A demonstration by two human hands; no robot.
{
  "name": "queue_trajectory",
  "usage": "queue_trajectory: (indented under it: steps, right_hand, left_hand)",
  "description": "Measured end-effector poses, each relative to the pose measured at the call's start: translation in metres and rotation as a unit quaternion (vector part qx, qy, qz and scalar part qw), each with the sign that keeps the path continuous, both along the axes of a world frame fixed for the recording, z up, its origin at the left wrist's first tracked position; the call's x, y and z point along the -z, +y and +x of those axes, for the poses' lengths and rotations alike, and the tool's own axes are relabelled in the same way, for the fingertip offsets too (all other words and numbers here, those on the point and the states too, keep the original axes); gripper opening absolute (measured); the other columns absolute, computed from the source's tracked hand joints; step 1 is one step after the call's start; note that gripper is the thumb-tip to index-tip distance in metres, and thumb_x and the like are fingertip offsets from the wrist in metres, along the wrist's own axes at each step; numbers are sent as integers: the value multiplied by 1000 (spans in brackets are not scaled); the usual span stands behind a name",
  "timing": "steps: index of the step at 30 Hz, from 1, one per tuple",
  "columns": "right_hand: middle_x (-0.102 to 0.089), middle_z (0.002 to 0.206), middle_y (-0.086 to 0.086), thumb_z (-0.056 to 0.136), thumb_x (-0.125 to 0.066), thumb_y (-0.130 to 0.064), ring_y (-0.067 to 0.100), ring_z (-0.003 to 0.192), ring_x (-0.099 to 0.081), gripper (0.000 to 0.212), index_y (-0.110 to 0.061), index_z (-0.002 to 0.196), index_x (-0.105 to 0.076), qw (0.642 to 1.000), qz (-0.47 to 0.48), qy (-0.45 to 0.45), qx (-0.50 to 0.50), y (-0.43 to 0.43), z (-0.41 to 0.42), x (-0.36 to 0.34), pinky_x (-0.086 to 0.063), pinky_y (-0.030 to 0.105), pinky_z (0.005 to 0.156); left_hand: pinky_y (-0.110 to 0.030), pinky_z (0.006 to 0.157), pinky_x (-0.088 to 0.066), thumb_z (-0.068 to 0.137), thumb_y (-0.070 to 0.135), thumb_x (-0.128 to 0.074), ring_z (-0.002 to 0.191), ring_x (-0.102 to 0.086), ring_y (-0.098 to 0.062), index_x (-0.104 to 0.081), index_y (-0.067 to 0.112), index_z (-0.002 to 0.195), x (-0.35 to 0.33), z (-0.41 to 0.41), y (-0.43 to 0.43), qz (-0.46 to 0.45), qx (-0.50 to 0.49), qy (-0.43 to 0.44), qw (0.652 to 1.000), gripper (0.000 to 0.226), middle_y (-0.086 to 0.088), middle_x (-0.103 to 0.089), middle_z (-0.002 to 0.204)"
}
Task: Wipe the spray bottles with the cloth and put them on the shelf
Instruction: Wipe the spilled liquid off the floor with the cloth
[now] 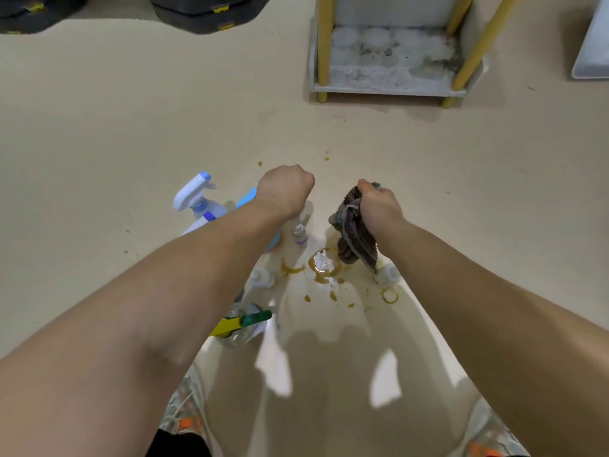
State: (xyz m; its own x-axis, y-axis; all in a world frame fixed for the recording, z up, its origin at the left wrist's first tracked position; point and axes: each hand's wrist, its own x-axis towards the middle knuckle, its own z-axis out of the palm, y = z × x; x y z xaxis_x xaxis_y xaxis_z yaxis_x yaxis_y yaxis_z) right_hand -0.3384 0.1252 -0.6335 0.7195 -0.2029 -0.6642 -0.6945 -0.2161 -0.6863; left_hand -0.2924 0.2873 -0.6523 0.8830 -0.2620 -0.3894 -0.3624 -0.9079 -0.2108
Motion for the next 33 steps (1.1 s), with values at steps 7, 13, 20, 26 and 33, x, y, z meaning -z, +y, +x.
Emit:
queue_trajectory:
  steps: [7, 13, 20, 26, 33]
  right_hand:
    - [-58, 93, 10, 101, -43, -42, 30, 91, -58, 35, -14, 83, -51, 1000, 5, -10, 4, -5, 1, 0, -48, 44, 98]
    - [-51, 88, 10, 102, -41, -40, 25, 82, -50, 46, 4, 91, -43, 998, -26, -59, 5, -27, -7, -30, -39, 39, 76]
    - [-71, 91, 9, 99, -49, -44, 31, 90, -70, 35, -12, 93, -62, 986, 3, -141, 85, -80, -35, -88, -54, 40, 88]
    - [-67, 58, -5, 101, -48, -34, 11, 52, -65, 29, -14, 83, -60, 983, -10, -148, 112, -130, -75, -99, -47, 27, 61]
    - [-67, 85, 9, 99, -46, -35, 29, 80, -65, 27, -14, 86, -57, 995, -22, -17, 101, -160, -107, -29, -49, 36, 83]
  left_hand:
    - [-32, 61, -36, 85, -6, -55, 74, -49, -29, -51, 13, 88, -3, -7, -8, 80, 54, 3, 995, 20, -4, -35, 69]
    - [-34, 69, -41, 96, 28, -58, 100, -62, -29, -62, 18, 121, -16, -14, -6, -57, -13, -25, 998, 27, -3, -63, 115]
    - [-30, 76, -43, 92, 34, -59, 109, -60, -23, -66, 27, 114, -51, -74, -41, -241, -62, 32, 968, 24, 3, -65, 116]
    - [-34, 86, -50, 86, 31, -65, 115, -58, -21, -55, 28, 131, -13, -122, -88, -281, -122, 117, 945, 46, 3, -60, 124]
    - [-38, 90, -50, 83, 23, -70, 119, -55, -25, -43, 28, 143, 35, -139, -126, -312, -184, 137, 922, 66, -2, -50, 136]
